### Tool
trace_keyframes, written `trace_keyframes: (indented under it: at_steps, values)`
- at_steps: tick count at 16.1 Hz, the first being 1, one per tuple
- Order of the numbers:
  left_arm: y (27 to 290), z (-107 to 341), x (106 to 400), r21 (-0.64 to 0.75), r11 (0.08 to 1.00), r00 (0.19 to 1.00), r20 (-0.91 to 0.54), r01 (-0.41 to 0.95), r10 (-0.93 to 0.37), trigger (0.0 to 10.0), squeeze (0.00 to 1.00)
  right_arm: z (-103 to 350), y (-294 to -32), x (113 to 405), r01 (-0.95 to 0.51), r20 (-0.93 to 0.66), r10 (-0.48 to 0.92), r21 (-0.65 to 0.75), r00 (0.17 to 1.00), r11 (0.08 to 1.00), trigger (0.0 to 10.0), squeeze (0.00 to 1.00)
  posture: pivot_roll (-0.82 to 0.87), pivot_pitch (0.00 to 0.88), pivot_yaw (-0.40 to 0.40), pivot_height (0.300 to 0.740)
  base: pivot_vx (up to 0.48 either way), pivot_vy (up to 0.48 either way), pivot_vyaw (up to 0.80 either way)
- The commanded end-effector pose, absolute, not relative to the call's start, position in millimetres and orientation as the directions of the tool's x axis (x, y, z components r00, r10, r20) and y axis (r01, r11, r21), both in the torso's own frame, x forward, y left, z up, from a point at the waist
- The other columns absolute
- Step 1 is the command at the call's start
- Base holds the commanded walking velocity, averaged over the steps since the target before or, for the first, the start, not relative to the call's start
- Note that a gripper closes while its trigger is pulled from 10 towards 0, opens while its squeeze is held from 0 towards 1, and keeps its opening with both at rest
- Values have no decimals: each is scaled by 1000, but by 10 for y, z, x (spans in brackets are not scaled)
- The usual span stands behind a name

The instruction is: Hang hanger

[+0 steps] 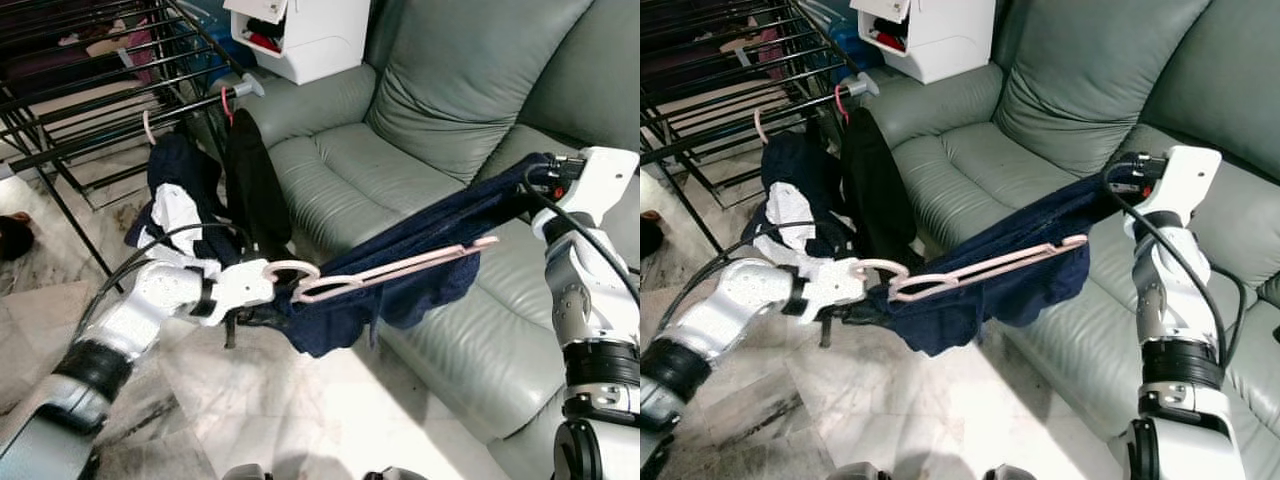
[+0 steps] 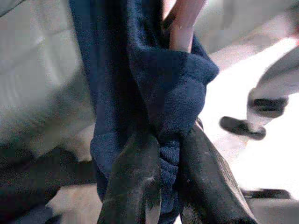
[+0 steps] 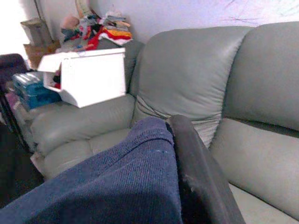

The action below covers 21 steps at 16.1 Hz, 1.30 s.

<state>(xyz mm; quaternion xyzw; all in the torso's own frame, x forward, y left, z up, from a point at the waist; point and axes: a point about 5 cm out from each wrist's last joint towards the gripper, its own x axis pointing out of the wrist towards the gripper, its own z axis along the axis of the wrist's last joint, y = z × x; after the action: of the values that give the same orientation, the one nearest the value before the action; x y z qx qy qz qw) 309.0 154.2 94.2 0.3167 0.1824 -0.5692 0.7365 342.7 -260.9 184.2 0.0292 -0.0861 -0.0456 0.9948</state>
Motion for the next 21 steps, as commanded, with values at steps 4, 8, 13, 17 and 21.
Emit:
trace_keyframes:
  at_steps: [4,8,13,17,21]
  values:
    - [2049,474,2960,195,314,329,-824,929,-461,0,0,2272,-2707,3365,117,344,-133,66,929,991,0,0,-20,0,39,740,0,0,0]
    - [2113,374,3040,292,453,474,-801,842,-365,0,0,2239,-2574,3371,70,339,-80,43,937,997,0,0,-18,0,37,740,0,0,0]
    - [2153,471,3167,174,759,663,-631,628,-403,0,0,2149,-2527,3330,42,317,-22,-57,948,997,0,0,-17,0,37,740,0,0,0]
    - [2259,402,3105,168,774,654,-659,610,-372,0,0,2100,-2486,3321,35,307,-10,-75,952,997,0,0,-13,0,36,740,0,0,0]
    - [2153,376,3188,359,747,728,-643,560,-237,0,0,2072,-2217,3438,28,289,-13,-48,957,998,0,0,-19,0,36,740,0,0,0]
